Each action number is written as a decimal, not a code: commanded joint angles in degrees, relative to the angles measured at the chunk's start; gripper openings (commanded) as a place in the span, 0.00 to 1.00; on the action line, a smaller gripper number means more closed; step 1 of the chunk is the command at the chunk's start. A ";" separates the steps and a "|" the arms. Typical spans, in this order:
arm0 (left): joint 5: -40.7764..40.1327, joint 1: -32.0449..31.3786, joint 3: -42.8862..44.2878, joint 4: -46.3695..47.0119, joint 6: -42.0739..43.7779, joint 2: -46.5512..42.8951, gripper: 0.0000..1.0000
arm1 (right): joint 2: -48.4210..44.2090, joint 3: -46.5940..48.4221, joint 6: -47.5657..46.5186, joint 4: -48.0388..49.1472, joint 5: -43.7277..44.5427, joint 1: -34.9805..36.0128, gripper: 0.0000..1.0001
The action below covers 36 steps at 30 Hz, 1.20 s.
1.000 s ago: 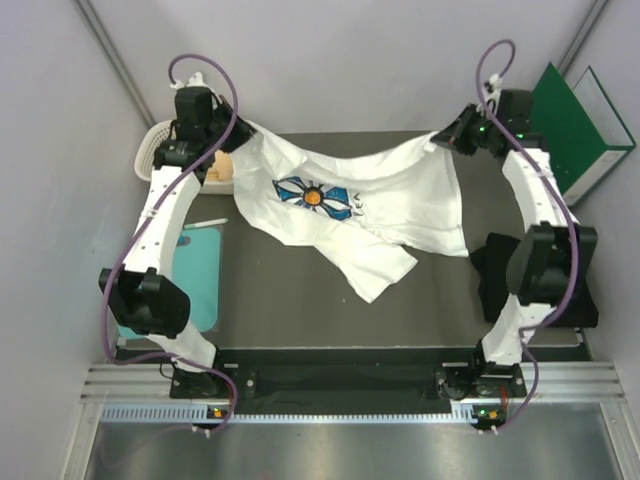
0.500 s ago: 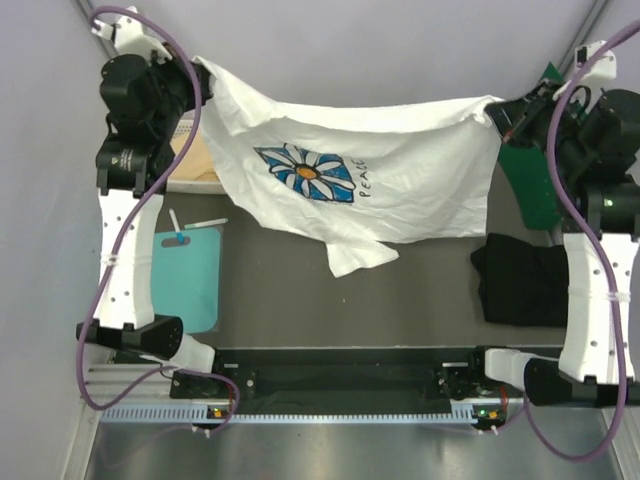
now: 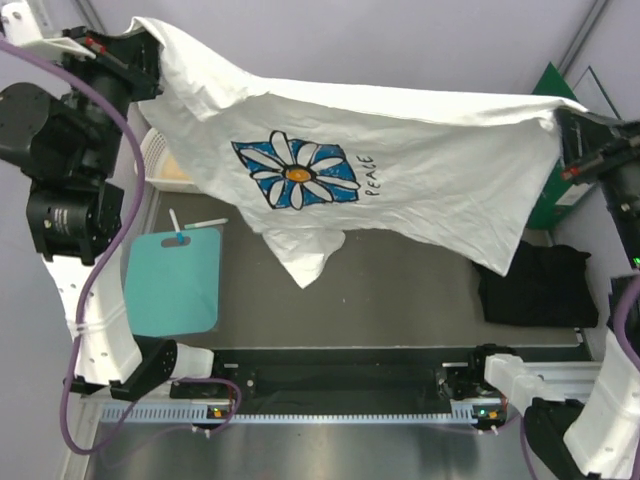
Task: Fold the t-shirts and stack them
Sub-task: Flatten out the tshirt
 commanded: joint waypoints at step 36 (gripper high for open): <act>12.02 -0.12 -19.12 1.98 -1.77 30.52 0.00 | 24.51 -45.70 -1.83 28.57 3.40 -2.59 0.00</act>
